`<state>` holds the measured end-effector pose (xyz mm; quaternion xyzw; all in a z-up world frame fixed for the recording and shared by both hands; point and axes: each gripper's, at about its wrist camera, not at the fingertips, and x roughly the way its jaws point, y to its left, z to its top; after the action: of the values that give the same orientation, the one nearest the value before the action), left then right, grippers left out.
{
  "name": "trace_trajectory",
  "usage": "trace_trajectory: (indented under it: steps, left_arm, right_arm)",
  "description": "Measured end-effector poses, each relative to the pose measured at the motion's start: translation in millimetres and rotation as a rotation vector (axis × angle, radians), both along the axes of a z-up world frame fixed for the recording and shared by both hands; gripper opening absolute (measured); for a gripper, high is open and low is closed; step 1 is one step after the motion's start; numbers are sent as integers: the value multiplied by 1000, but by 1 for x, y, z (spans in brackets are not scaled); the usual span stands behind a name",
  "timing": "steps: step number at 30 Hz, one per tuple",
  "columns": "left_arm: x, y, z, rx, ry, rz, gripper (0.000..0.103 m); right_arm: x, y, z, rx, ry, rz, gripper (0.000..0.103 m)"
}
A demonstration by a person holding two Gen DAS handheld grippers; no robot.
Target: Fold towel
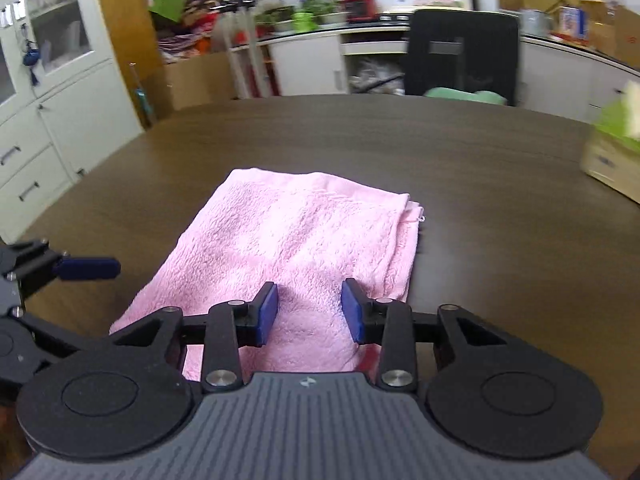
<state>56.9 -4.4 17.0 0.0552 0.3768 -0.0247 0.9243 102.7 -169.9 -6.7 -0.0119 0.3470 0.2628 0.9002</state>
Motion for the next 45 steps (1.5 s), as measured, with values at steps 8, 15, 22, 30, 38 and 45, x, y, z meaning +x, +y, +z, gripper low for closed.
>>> trace_trajectory:
  steps: [8, 15, 22, 30, 38, 45]
  left_arm:
    - [-4, 66, 26, -84, -119, 70, 96]
    - [-10, 89, 32, -84, -121, 128, 96]
    - [-11, 101, 36, -126, -127, 235, 96]
    - [-12, 105, 27, -131, -97, 237, 96]
    - [-17, 105, 29, -173, -116, 213, 101]
    - [-22, 91, 18, -140, -128, 162, 101]
  right_arm:
    - [-11, 14, 9, -5, -26, -37, 39]
    - [-38, 23, 7, -100, -156, -75, 41]
    - [-25, 72, 29, -46, -187, -16, 45]
    - [5, 89, 17, -103, -88, -29, 51]
    - [-54, 52, 16, -86, -137, -23, 57]
    - [-62, 36, 22, 1, -166, -44, 65]
